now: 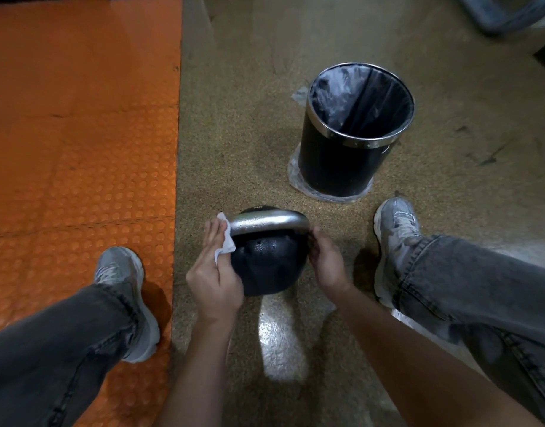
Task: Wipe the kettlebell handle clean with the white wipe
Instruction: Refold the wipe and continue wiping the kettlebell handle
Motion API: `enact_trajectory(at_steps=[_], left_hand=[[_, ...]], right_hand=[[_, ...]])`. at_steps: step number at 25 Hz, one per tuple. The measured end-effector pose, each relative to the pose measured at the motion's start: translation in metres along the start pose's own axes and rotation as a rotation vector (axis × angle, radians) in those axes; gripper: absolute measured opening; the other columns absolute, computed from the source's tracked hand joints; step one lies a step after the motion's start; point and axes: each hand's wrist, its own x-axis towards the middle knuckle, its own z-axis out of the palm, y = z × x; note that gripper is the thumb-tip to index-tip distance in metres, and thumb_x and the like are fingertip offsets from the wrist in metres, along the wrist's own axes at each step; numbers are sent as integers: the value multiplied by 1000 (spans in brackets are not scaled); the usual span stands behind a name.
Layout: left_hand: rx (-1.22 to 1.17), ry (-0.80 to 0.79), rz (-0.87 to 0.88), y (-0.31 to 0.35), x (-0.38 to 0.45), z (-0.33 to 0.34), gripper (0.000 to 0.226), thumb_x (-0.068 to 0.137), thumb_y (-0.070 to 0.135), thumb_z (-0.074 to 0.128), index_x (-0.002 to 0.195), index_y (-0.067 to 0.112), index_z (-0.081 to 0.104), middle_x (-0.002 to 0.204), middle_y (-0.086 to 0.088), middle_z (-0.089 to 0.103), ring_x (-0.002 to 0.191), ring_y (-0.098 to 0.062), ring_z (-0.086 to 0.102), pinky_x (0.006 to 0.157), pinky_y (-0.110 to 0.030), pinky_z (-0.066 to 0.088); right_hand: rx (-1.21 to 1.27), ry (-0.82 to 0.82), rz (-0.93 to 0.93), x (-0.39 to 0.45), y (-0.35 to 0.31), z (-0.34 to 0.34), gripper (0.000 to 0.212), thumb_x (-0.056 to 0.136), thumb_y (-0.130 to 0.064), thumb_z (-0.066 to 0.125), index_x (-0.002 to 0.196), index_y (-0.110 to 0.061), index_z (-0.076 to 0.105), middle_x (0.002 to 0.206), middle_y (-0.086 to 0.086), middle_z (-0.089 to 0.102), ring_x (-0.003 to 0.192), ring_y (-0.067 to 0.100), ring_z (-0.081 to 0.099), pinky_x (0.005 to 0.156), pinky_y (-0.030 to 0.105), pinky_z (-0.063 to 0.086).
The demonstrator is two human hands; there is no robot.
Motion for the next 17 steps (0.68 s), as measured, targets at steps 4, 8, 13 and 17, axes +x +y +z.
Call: enact_trajectory(at_steps=[4, 8, 13, 17], left_hand=[[31, 30, -53, -4, -4, -3, 46, 95, 14, 35, 132, 2, 60, 138, -6, 57, 136, -10, 47, 112, -37, 40], [13, -21, 26, -1, -5, 2, 44, 93, 2, 39, 132, -2, 58, 140, -10, 56, 138, -17, 46, 113, -43, 39], [29, -17, 18, -1, -4, 7, 45, 94, 1, 40, 136, 0, 55, 144, -9, 53, 141, -17, 42, 115, -43, 36], [18, 16, 3, -4, -16, 3, 45, 94, 3, 38, 135, -2, 54, 144, -11, 51, 140, -19, 43, 113, -44, 39]], right_hand=[[-26, -9, -40, -3, 1, -1, 37, 95, -60, 51, 119, -42, 73, 134, -8, 69, 135, 18, 55, 121, 51, 33], [0, -18, -27, -3, 0, 1, 41, 97, -58, 51, 123, -35, 72, 135, -5, 69, 136, 19, 55, 122, 52, 33], [3, -21, -46, -5, -4, 2, 36, 102, -50, 48, 117, -32, 75, 130, -4, 72, 131, 18, 59, 119, 49, 37], [19, -9, -54, -4, -3, 3, 35, 106, -44, 45, 115, -31, 76, 128, -3, 73, 130, 18, 60, 119, 47, 38]])
